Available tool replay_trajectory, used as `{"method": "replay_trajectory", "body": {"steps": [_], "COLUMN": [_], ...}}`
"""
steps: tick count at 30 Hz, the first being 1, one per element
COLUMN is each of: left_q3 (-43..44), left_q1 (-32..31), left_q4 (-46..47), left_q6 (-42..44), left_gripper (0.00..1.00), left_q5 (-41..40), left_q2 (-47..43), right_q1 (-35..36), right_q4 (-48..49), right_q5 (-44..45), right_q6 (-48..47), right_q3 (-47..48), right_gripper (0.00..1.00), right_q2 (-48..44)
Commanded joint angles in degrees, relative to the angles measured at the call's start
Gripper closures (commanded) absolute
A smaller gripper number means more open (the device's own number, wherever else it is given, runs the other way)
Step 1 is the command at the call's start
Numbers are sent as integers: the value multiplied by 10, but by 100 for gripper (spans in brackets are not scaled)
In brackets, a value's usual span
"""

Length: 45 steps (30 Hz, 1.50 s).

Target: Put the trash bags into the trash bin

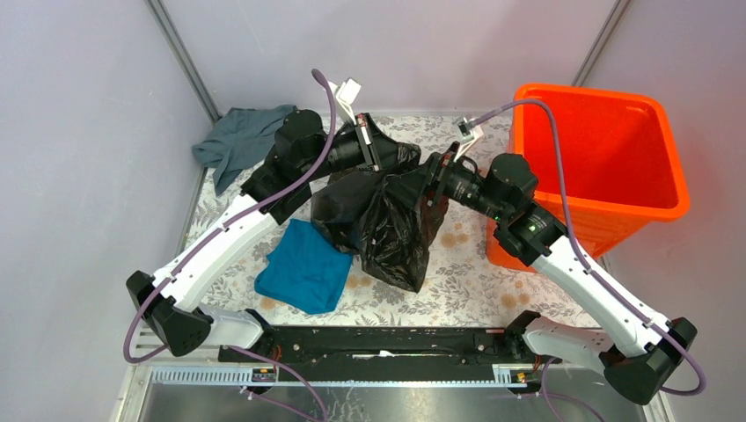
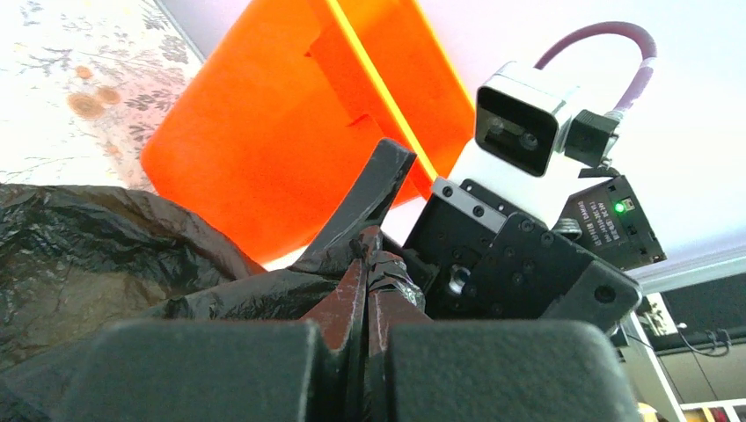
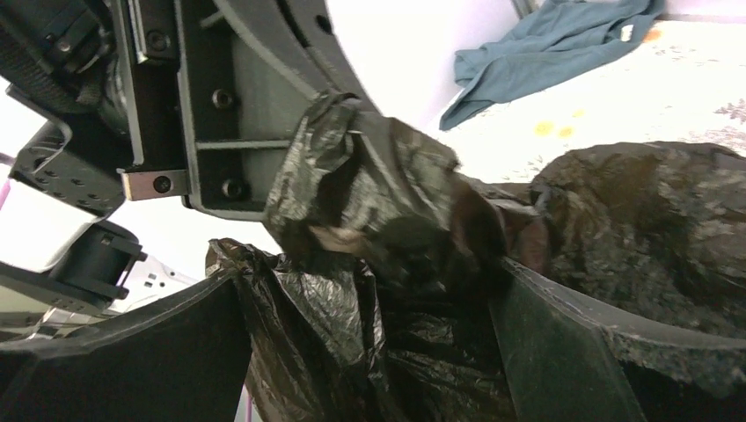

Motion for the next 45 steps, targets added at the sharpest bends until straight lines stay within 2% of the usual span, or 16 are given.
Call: {"method": "replay_trajectory", "body": {"steps": [1,10,12,14,17,21,26,32,39,45], "left_q3": [11,7,3,0,-5,-8,-8,-28,-83,-105], "left_q1": [-5,-14,-14,-14,-14,-14,-13,-13,-13,-13], "left_q4": [72,87,87,87,87,63,-16,-109,-143,-192], "left_q6": [-25,-28,-27,-24,-15,16,91,181,231,269], "left_gripper": [100,100,100,100,89,59,23,3,1,1], "left_q5": [47,55,54,51,47,32,-25,-136,-209,-286], "left_q2": [21,22,16,10,-2,-26,-69,-154,-278,-309], "right_q1": [30,40,40,41,40,40,40,41,40,40], "right_q4": [63,96,100,107,106,91,62,4,-6,32], "right_q5": [14,126,141,149,165,177,202,270,368,412], "right_q6": [14,32,32,31,33,30,19,-11,-115,-262], "right_q3": [7,-26,-32,-41,-51,-53,-53,-15,153,347], "right_gripper": [0,28,39,54,77,100,100,100,100,100], "right_q2": [21,5,1,-3,-9,-14,-29,-35,15,70]}}
